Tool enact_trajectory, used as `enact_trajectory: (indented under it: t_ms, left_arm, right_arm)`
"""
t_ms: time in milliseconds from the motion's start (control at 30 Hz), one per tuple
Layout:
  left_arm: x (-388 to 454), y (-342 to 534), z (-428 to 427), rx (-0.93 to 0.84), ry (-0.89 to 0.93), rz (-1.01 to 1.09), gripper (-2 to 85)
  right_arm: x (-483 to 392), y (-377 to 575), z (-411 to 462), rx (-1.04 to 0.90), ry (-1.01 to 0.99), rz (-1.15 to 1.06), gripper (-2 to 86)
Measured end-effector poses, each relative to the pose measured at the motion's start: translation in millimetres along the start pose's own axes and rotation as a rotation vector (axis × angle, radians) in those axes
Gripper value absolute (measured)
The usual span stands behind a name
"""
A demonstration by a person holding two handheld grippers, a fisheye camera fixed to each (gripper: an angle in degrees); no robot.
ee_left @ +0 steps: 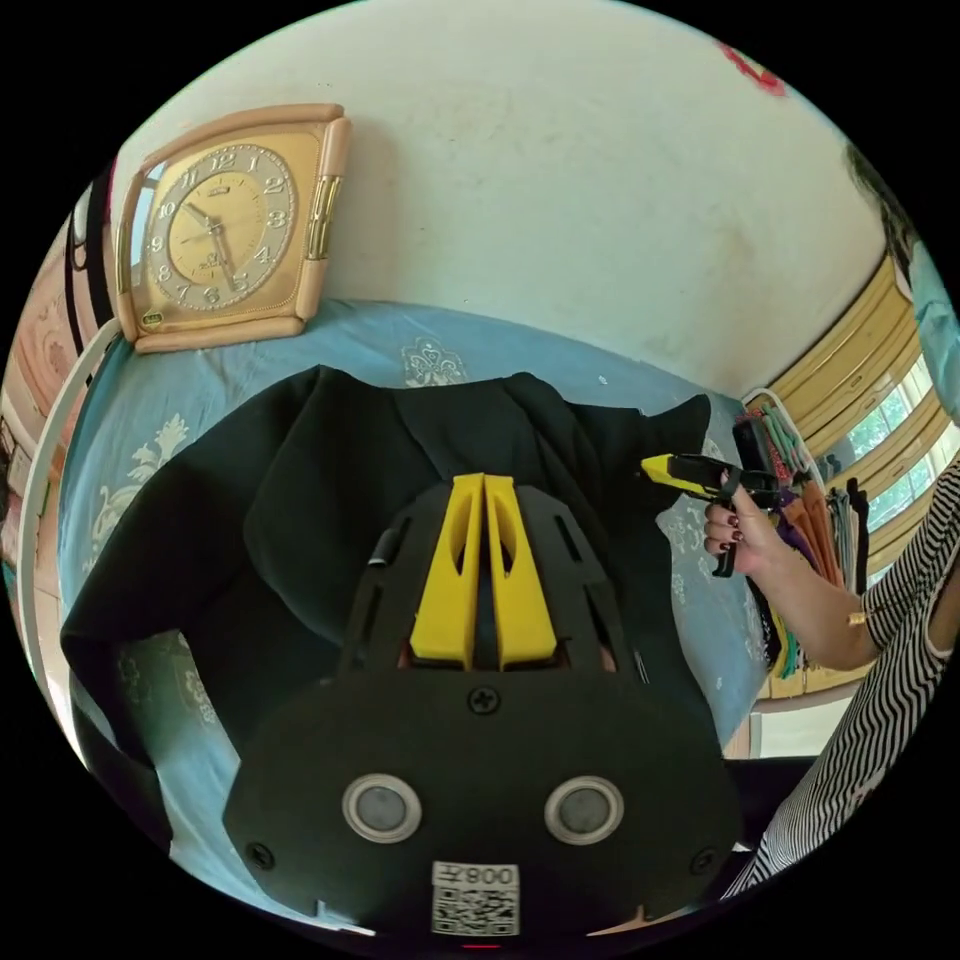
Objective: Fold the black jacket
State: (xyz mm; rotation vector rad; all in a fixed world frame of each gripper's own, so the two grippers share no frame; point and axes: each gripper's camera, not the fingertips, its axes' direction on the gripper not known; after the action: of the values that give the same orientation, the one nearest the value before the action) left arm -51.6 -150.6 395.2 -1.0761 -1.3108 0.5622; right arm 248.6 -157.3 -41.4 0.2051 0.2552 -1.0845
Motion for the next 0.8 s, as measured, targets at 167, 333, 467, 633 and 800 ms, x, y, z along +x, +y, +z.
enact_trajectory:
  t_ms: [167, 333, 467, 633, 800]
  left_arm:
    - [32.3, -13.8, 28.1, -0.042, 0.169, 0.072, 0.9]
    - [72.0, -44.9, 80.2, -0.108, 0.322, 0.169, 2.0]
    - [111.8, -73.0, 120.4, -0.169, 0.423, 0.272, 2.3]
    - [142.6, -84.3, 143.8, -0.203, 0.458, 0.338, 2.1]
    - [149.3, -83.5, 155.3, -0.257, 0.505, 0.333, 2.0]
  right_arm:
    - [95.9, 41.7, -217.5, 0.42, 0.19, 0.223, 3.4]
    - [171.0, 56.3, -356.3, 0.659, 0.329, 0.404, 5.7]
    - [211.8, 13.5, -399.7, 0.596, 0.405, 0.488, 8.8]
    - [244.9, -31.3, -407.2, 0.52, 0.458, 0.57, 6.9]
    - [239.3, -35.8, -421.7, 0.528, 0.477, 0.541, 4.3]
